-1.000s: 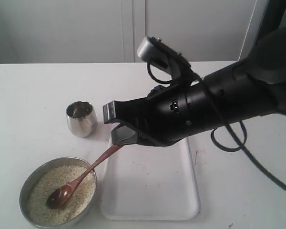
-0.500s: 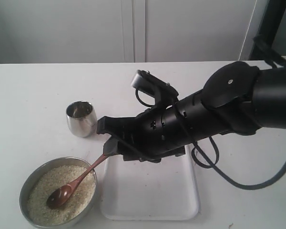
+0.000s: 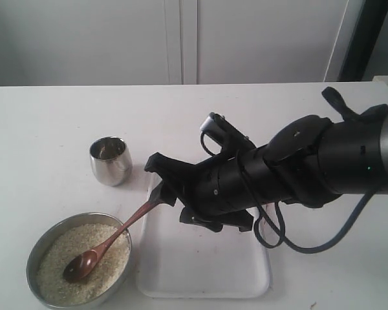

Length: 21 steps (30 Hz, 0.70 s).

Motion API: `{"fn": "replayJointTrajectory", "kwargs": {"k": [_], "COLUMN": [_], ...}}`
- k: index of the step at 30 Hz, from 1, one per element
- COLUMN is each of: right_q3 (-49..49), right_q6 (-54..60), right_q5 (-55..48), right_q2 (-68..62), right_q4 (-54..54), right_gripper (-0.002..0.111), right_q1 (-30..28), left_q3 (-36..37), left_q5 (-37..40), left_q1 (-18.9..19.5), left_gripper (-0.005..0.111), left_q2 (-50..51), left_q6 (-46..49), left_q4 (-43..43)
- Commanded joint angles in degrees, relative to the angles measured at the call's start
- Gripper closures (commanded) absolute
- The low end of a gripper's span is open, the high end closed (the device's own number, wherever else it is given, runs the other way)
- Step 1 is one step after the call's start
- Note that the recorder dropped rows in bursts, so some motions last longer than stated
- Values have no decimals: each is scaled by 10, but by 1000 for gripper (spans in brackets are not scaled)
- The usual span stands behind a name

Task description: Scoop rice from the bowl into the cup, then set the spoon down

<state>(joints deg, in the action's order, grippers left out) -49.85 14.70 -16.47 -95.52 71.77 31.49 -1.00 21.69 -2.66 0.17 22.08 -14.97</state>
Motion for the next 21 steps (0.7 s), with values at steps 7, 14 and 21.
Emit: {"fn": "replayJointTrajectory", "kwargs": {"k": [7,14,21], "right_q3": [2,0,-9], "right_q6": [11,13,20], "right_q5": [28,26,44], "right_q2": [0,-13,-46], "right_q4": [17,20,34], "right_gripper": [53,53,53], "right_q1": [1,1,19], "left_q3": [3,3,3], "left_q5": [2,2,2], "left_q1": [2,2,2], "left_gripper": [92,92,92], "left_q2": [-2,-2,-2], "left_q6": [2,2,2], "left_q4": [-4,-4,-4]}}
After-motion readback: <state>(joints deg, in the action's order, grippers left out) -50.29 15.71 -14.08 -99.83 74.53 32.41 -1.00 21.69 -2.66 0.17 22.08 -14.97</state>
